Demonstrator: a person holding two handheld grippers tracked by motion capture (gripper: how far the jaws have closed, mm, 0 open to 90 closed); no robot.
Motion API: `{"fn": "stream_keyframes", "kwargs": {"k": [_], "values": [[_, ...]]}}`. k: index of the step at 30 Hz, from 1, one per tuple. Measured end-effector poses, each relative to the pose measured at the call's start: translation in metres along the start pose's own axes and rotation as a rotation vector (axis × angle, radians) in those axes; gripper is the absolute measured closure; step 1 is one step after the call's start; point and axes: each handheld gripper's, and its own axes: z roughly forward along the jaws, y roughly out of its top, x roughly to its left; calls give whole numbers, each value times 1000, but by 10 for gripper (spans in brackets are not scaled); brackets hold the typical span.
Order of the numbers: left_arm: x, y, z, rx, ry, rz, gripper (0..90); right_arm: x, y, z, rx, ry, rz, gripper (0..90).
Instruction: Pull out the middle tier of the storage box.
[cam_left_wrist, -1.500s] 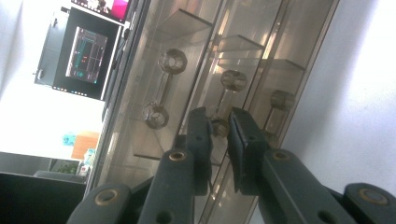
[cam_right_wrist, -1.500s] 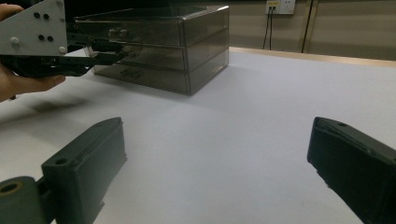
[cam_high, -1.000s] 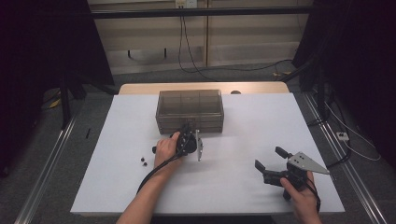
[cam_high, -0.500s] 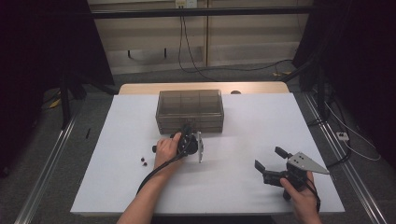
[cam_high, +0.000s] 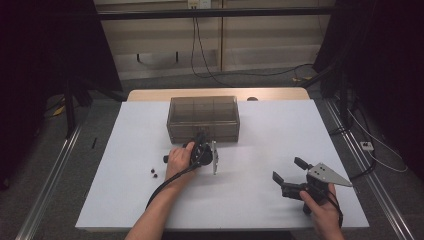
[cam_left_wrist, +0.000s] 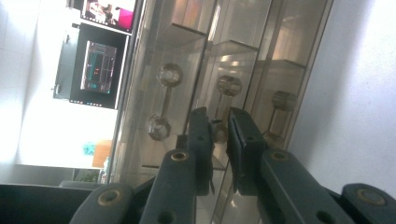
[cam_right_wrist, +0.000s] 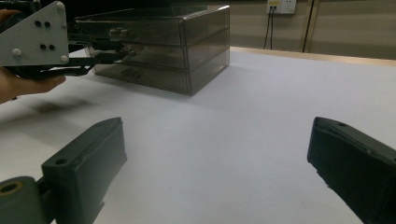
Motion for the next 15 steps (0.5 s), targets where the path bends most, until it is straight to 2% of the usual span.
{"fn": "stream_keyframes", "kwargs": {"k": [15], "values": [[-2, 0, -6, -1, 4, -1, 811, 0, 0, 0, -1, 2, 1, 41]]}}
